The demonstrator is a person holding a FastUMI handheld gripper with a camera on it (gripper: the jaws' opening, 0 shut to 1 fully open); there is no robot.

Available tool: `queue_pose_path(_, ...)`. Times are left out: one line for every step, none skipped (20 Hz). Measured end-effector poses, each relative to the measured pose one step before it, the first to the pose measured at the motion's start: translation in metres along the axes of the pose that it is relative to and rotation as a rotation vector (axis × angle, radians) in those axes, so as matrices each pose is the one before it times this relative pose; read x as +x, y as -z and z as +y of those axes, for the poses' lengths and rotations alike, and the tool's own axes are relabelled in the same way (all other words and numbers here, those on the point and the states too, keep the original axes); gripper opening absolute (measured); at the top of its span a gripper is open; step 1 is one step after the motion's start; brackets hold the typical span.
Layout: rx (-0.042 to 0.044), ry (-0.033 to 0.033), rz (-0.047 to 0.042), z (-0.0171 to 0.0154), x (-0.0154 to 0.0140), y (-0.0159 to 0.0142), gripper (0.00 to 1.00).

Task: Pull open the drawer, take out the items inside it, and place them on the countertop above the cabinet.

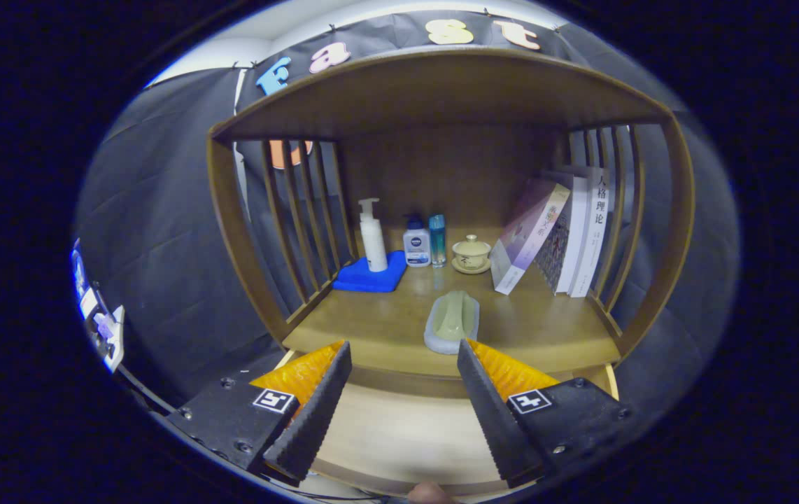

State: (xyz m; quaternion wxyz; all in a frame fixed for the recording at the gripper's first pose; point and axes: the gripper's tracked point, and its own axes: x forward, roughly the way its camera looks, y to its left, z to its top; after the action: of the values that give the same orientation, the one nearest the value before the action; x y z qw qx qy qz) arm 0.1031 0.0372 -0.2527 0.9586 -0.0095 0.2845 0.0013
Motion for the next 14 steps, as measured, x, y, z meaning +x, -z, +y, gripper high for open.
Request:
queue_pose_path(-0.00774, 0.00213, -0.01989, 0.00052, -0.00799, 0.00323, 0.96)
queue_pose_path(-0.00983, 0.00464, -0.01924, -0.00068, -0.00716, 0.00369, 0.96)
queue_pose_path(-0.00823, 0.00716, -0.02158, 0.00080, -0.00584, 0.00348, 0.96)
queue_pose_path(-0.01019, 0.00578, -0.01510, 0.00108, -0.00702, 0.00601, 0.96)
queue_pose_path(-0.00483, 0.00508, -0.01561, 0.00192, -0.00572, 0.00629, 0.97)
queue_pose_path(-0.01294, 0.00296, -0.00509, 0.00193, -0.00512, 0.00969, 0.98)
queue_pose_path(-0.00217, 0.00979, -0.00243, 0.00165, -0.00429, 0.01120, 0.98)
queue_pose_path(-0.00422, -0.00036, 0.00000, 0.00369, -0.00348, 0.01133, 0.98)
queue_pose_path(-0.00122, -0.00137, -0.00048, 0.00405, -0.00258, 0.01043, 0.98)
queue_pose_path(0.00431, 0.00168, -0.01320, 0.00121, -0.00280, 0.00750, 0.98)
queue_pose_path(0.00960, 0.00718, -0.02029, 0.00063, -0.00253, 0.00422, 0.98)
queue_pose_path(0.00314, 0.00472, -0.02026, -0.00021, -0.00285, 0.00416, 0.98)
queue_pose_path(0.00327, 0.01305, -0.02162, -0.00203, -0.00407, 0.00320, 0.98)
queue_pose_path(0.00247, 0.00975, -0.02361, -0.00252, -0.00252, 0.00302, 0.98)
